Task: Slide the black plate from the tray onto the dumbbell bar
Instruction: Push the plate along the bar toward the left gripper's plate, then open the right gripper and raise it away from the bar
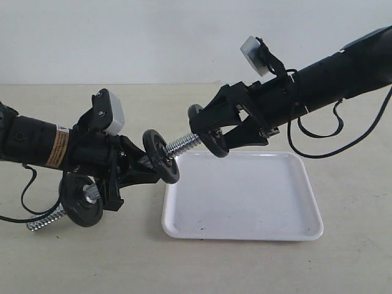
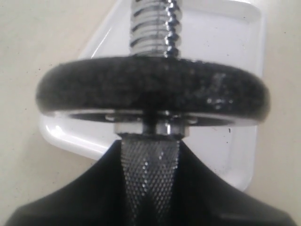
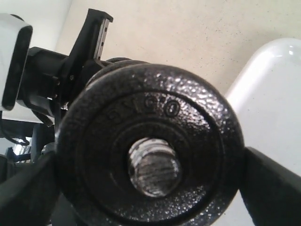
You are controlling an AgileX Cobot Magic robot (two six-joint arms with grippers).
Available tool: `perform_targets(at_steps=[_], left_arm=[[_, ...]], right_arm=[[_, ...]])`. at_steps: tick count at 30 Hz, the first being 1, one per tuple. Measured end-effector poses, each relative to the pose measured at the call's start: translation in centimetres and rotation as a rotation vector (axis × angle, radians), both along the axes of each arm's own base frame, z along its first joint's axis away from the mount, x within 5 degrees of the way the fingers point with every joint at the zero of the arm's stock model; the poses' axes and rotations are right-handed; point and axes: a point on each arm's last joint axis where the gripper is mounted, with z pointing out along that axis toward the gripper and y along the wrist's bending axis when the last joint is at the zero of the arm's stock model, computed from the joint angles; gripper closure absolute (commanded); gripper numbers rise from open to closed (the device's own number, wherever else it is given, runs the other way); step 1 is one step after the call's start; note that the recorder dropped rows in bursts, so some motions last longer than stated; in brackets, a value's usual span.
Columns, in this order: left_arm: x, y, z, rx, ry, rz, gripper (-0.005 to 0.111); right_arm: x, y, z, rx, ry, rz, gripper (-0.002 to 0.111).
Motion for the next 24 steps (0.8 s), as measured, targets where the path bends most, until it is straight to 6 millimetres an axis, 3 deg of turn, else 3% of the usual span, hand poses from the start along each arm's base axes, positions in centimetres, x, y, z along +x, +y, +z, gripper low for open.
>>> perform_targets(at_steps=[2, 18, 24], left_arm=[[0.0, 0.0, 0.0, -0.001, -0.003, 0.001, 0.102], [-0.2, -0.4, 0.0, -0.016, -0.010, -0.036, 0.102], [0.4, 0.2, -1.1, 0.087, -0.009, 0.050, 0.102]], right_arm=[[0.0, 0.0, 0.0, 0.000, 0.000, 0.000, 0.003], [0.1, 0.8, 0.5, 0.066, -0.103, 0.024, 0.003], [1.1, 1.6, 4.1, 0.391, -0.244, -0.086, 0.003]])
